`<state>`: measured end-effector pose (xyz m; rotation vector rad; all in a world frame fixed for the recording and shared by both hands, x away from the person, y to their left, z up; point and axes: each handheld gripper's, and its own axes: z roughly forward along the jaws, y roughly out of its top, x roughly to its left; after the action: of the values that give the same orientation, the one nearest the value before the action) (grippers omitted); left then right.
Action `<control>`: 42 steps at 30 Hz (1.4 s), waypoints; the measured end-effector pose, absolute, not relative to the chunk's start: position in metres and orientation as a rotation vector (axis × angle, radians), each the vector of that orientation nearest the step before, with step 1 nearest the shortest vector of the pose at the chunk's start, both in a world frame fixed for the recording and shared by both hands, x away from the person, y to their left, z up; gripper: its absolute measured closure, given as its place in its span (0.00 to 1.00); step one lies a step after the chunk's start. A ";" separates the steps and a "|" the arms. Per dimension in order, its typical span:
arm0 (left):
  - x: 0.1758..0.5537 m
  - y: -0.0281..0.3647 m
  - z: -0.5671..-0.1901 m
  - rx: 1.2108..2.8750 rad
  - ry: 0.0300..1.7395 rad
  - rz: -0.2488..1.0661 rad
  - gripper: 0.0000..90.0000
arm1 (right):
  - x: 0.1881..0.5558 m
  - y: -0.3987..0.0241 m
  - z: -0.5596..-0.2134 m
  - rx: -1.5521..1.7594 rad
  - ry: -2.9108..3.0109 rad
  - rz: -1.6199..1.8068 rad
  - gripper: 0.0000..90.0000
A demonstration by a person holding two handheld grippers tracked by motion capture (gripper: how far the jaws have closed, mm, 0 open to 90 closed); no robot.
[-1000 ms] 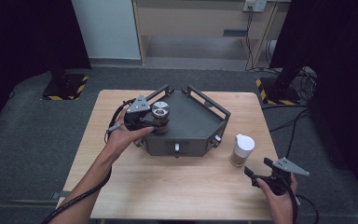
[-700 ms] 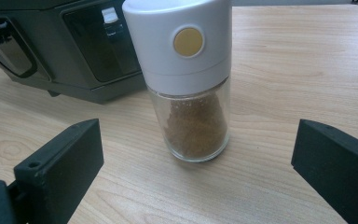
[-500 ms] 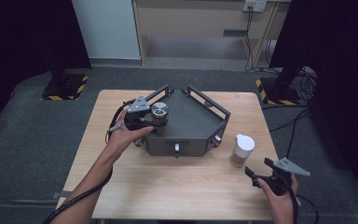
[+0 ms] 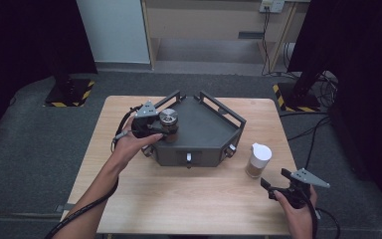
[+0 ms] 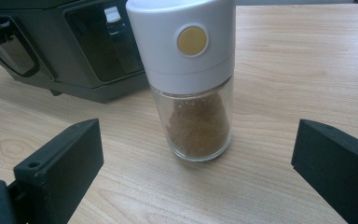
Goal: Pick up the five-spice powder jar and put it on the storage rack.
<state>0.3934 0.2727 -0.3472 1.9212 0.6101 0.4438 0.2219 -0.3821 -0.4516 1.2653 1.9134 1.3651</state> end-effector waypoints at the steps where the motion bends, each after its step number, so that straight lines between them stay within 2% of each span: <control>1: 0.393 0.273 -0.347 1.920 0.610 0.444 0.33 | 0.222 -0.382 -0.452 1.267 1.913 1.366 0.03; 36: 0.393 0.272 -0.346 1.925 0.617 0.443 0.33 | 0.222 -0.382 -0.452 1.263 1.918 1.364 0.03; 42: 0.390 0.274 -0.345 1.945 0.633 0.471 0.21 | 0.222 -0.382 -0.451 1.262 1.917 1.365 0.03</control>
<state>0.3896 0.2735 -0.3447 1.9454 0.6329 0.4713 0.2221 -0.3820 -0.4515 1.2624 1.9171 1.3653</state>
